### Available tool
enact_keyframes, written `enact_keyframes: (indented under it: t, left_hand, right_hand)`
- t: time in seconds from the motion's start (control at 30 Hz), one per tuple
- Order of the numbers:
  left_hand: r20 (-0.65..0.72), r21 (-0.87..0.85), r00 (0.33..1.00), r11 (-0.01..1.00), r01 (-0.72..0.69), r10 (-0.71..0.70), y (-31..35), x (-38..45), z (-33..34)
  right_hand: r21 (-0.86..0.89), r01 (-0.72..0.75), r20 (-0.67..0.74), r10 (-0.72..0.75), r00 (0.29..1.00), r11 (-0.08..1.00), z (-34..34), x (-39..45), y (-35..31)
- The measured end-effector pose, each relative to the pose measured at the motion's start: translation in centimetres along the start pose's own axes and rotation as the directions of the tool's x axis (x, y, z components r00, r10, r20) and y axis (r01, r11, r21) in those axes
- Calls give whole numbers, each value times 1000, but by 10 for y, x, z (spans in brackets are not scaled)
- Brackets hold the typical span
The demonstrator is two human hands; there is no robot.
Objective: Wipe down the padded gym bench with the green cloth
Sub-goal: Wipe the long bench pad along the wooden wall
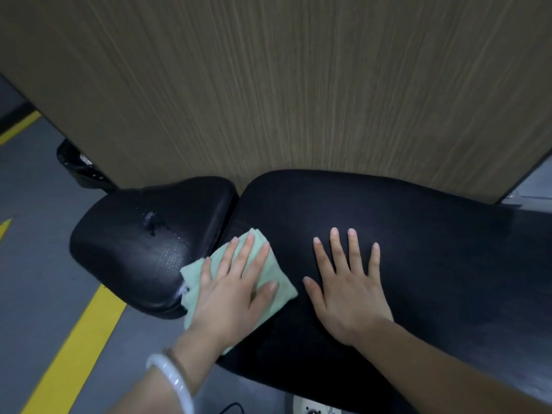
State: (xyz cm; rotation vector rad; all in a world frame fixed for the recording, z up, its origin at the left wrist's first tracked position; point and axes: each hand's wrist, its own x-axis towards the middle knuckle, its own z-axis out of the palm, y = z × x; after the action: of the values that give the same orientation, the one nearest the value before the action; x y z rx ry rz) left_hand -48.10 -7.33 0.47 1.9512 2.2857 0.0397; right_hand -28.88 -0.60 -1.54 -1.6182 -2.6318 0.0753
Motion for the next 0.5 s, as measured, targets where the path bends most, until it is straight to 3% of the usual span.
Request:
enact_keyframes:
  t: [0.23, 0.33, 0.5]
  left_hand:
    - [3, 3, 1000, 1000, 10, -10, 8, -24, 6]
    - [-35, -24, 999, 999, 30, -31, 13, 2, 4]
    - [11, -46, 994, 993, 107, -107, 18, 70, -6]
  right_hand:
    - [6, -21, -66, 21, 998, 1000, -2, 0, -4]
    - [17, -20, -88, 22, 996, 1000, -1, 0, -5]
    - [22, -18, -134, 21, 991, 1000, 3, 0, -4]
